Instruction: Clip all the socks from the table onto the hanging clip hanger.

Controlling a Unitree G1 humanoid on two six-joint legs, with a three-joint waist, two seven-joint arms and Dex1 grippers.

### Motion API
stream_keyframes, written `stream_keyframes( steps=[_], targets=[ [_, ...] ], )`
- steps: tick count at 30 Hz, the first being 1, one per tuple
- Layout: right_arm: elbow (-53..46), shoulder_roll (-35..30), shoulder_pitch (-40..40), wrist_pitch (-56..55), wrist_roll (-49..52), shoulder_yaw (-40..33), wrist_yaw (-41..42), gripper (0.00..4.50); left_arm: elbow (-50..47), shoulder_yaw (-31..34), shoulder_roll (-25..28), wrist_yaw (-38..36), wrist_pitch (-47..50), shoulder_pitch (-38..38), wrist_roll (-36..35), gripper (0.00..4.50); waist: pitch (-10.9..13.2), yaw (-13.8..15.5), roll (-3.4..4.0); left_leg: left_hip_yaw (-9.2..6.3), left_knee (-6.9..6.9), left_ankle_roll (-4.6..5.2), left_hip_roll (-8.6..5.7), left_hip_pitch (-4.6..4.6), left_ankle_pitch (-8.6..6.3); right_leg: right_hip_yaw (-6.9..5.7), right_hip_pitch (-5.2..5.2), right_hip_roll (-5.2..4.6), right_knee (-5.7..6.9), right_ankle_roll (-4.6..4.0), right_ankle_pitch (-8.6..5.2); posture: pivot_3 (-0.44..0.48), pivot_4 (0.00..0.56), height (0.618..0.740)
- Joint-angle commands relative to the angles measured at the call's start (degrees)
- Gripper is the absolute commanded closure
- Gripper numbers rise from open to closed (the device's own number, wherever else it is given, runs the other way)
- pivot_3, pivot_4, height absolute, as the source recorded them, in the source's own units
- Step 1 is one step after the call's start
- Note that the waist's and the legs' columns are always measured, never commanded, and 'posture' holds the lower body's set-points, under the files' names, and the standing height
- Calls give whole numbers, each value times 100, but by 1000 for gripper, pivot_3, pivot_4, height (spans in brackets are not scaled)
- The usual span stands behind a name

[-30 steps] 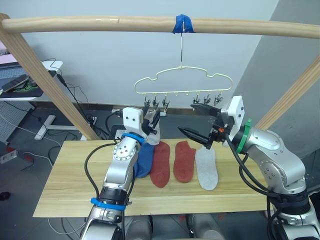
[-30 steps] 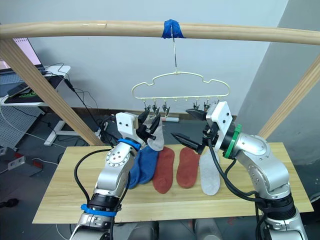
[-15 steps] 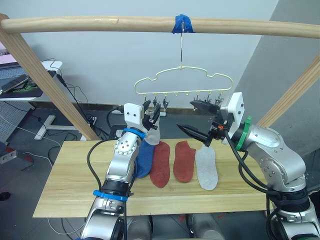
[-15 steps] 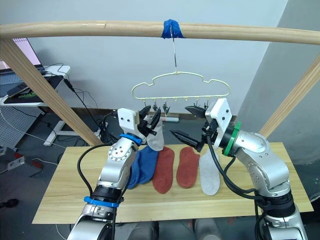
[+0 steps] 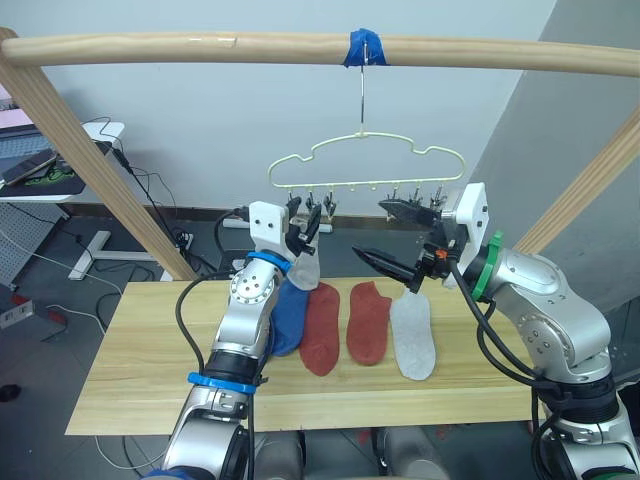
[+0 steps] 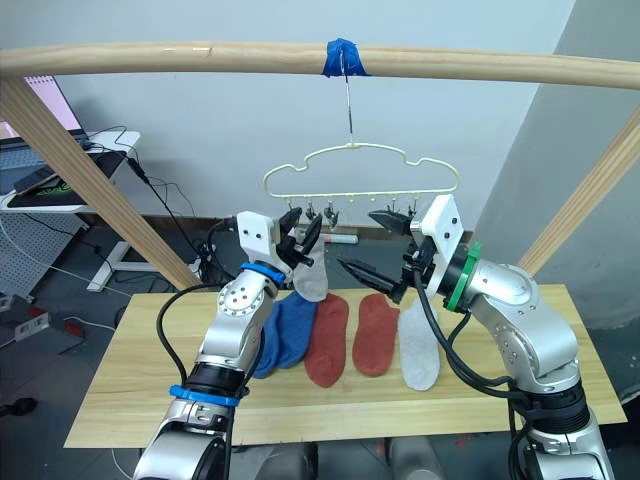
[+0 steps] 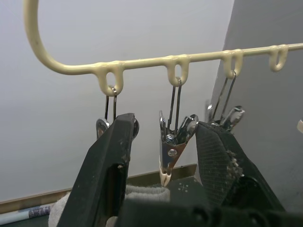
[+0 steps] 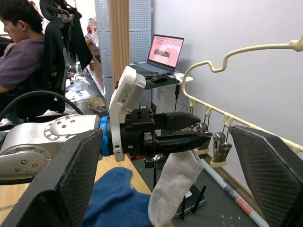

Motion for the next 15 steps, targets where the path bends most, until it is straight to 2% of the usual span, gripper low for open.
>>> stream_keyframes(
  steps=[1, 15],
  targets=[
    [-292, -5, -86, -83, 100, -54, -26, 0, -58, 66, -1, 23, -143, -145, 44, 2307, 0, -1, 0, 0, 0, 0, 0, 0, 0, 0, 0, 0, 0, 0, 0, -133, 160, 740],
    [-286, -26, -86, -69, 129, -66, -109, 0, 146, 39, -70, -21, -188, -267, 77, 2307, 0, -13, 0, 0, 0, 0, 0, 0, 0, 0, 0, 0, 0, 0, 0, -142, 165, 740]
  ],
)
